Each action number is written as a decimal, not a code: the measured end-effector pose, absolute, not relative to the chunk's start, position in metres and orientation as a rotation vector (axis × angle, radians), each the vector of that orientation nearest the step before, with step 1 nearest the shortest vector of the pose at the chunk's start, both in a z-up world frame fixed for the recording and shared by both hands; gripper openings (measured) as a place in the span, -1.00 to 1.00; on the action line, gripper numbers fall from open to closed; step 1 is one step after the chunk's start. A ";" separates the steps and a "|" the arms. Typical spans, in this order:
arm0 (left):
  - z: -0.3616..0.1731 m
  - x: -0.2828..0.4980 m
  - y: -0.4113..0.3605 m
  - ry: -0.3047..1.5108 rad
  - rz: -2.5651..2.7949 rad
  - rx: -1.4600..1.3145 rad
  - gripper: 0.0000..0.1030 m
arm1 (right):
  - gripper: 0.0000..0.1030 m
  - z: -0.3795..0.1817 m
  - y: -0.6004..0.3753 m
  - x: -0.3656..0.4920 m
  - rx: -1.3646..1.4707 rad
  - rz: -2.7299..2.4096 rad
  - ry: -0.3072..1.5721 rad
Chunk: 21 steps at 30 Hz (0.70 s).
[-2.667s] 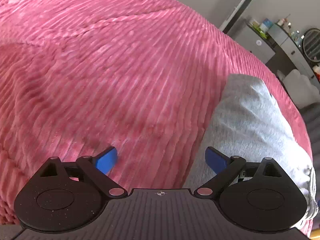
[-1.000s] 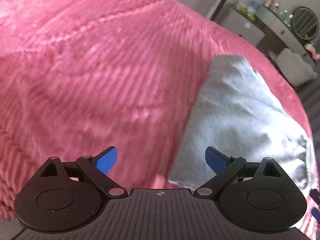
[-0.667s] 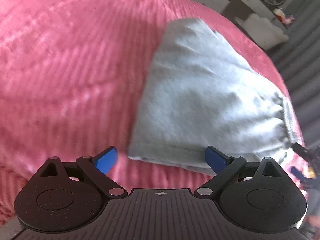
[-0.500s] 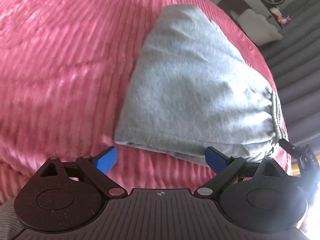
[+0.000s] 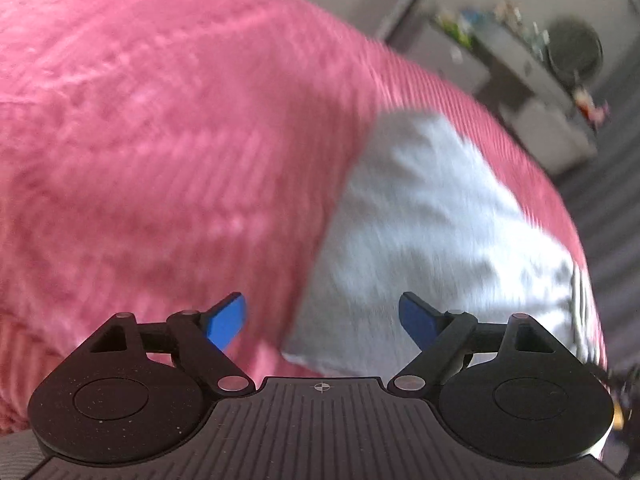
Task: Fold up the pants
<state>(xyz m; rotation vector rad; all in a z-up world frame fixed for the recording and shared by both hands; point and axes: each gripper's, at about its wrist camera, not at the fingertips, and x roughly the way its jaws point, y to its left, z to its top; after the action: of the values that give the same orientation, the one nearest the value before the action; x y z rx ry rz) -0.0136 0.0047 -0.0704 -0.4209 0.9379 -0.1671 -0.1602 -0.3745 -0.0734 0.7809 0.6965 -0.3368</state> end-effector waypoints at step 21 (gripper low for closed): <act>-0.105 0.073 -0.018 1.044 -0.456 -0.383 0.87 | 0.90 -0.099 -0.436 -0.067 0.771 0.112 0.899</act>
<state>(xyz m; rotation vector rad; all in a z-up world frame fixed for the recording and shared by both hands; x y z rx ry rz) 0.0734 -0.0181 -0.1045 -0.3829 1.0444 -0.4556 -0.0670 -0.4356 -0.0989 0.7709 0.8995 0.1122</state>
